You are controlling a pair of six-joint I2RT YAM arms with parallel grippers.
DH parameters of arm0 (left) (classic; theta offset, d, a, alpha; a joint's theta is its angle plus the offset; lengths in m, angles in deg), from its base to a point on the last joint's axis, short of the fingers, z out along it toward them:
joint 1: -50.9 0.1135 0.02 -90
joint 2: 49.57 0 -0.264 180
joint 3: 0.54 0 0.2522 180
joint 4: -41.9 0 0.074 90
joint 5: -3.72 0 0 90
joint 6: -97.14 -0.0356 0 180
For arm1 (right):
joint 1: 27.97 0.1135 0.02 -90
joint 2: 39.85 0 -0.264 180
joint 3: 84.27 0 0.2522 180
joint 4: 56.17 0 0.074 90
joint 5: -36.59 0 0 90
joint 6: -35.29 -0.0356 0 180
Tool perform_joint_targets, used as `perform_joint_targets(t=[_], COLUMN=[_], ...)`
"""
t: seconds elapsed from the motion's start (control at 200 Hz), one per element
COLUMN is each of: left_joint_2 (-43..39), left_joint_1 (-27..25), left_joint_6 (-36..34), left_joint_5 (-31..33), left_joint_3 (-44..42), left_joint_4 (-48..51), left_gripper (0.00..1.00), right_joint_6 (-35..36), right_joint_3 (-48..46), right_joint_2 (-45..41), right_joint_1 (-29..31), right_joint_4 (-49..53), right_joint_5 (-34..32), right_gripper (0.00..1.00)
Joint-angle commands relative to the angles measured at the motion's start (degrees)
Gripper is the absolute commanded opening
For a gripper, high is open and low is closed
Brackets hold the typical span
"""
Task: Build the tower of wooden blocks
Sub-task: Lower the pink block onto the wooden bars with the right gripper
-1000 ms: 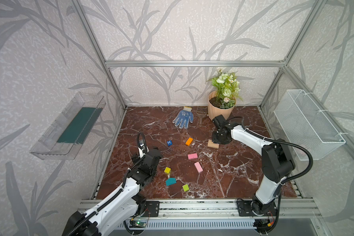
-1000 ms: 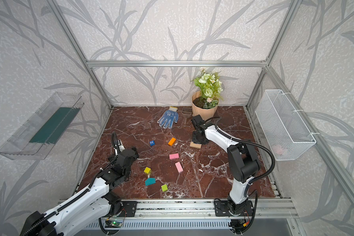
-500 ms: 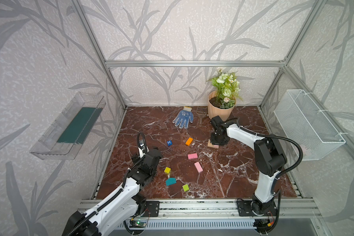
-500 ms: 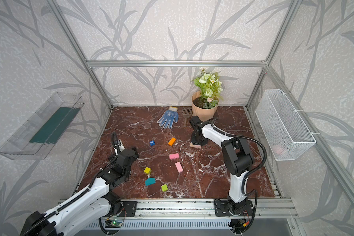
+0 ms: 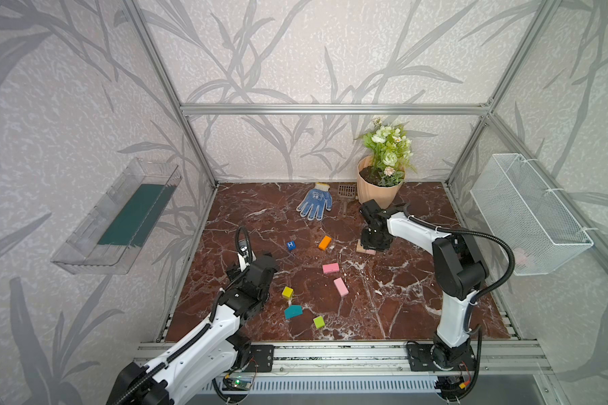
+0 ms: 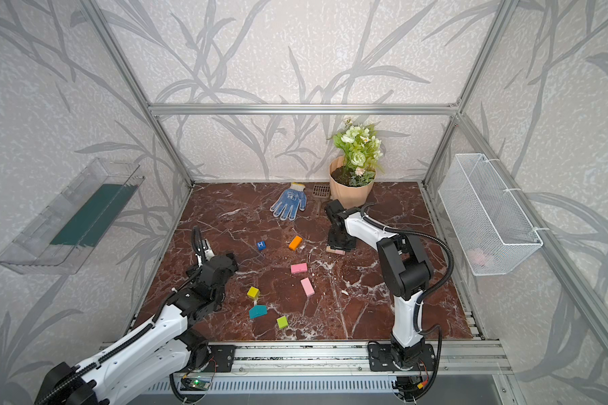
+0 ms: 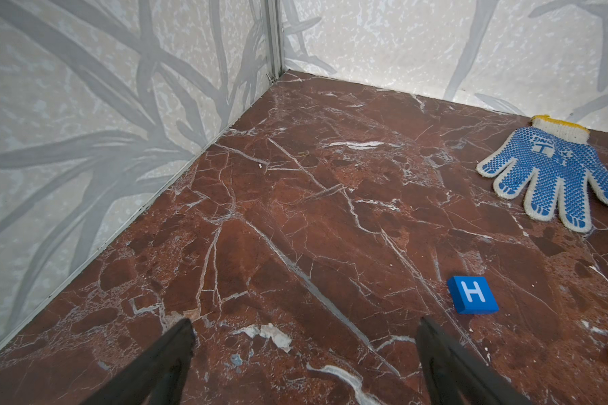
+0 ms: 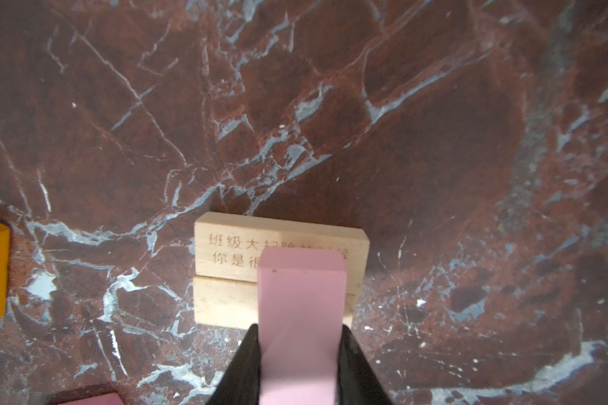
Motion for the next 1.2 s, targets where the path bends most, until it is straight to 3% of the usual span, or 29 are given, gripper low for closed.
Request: perform_joint_targets(t=[0.0,1.195], left_joint_2=[-0.1,-0.2], left_joint_1=[0.2,0.2], left_joint_6=[0.6,0.6], left_joint_5=[0.8,0.6], left_joint_3=[1.6,1.6], left_joint_4=[-0.5,-0.5], left_gripper=[0.98,0.98], right_joint_6=[-0.7,-3.0], right_joint_3=[1.7,2.8], right_joint_2=[-0.3,2.4], right_joint_1=[-0.1,-0.3], right_joint_4=[1.4,1.4], right_joint_5=[-0.9,-1.6], right_gripper=[0.22,0.22])
